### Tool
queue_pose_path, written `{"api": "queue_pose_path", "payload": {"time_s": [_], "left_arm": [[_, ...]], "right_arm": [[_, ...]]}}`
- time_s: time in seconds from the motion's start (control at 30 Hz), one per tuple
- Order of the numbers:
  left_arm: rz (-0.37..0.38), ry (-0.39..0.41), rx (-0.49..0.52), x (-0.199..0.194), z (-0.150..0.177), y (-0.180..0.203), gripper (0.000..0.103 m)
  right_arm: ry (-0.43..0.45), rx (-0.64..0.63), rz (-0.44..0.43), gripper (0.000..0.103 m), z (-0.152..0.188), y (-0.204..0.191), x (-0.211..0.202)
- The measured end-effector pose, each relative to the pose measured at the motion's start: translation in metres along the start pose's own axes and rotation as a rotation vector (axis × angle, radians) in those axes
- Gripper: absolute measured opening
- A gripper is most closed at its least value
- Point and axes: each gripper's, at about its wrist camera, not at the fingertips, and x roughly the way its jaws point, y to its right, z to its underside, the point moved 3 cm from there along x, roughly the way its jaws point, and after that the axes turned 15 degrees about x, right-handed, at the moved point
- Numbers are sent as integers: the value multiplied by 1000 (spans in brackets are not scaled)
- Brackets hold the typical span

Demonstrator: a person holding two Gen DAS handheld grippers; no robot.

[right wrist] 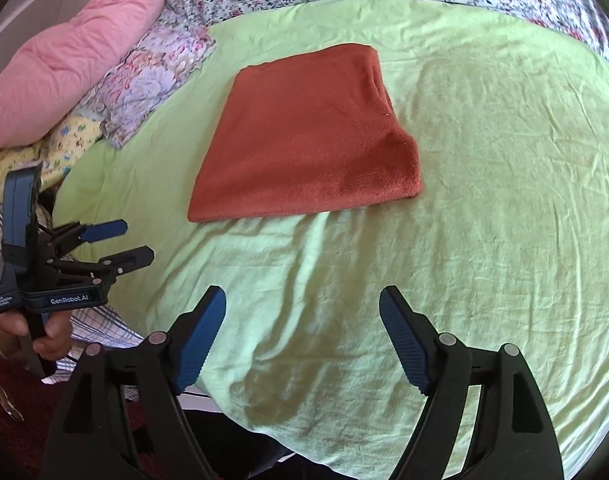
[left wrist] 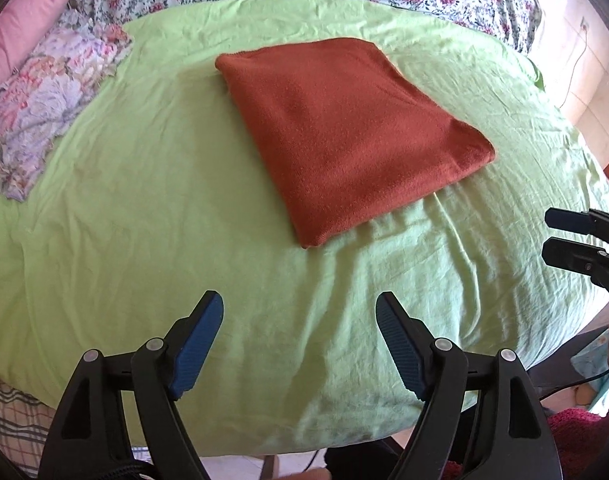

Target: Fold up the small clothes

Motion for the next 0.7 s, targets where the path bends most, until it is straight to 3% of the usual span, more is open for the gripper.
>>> {"api": "queue_pose_path", "payload": {"time_s": [0.3, 0.7], "left_arm": [[-90, -4, -6, -4, 0, -5, 83], [-135, -34, -80, 11, -28, -20, 85]], "right_arm": [[-13, -24, 2, 81, -4, -6, 10], [-23, -76, 9, 84, -37, -14, 27]]}}
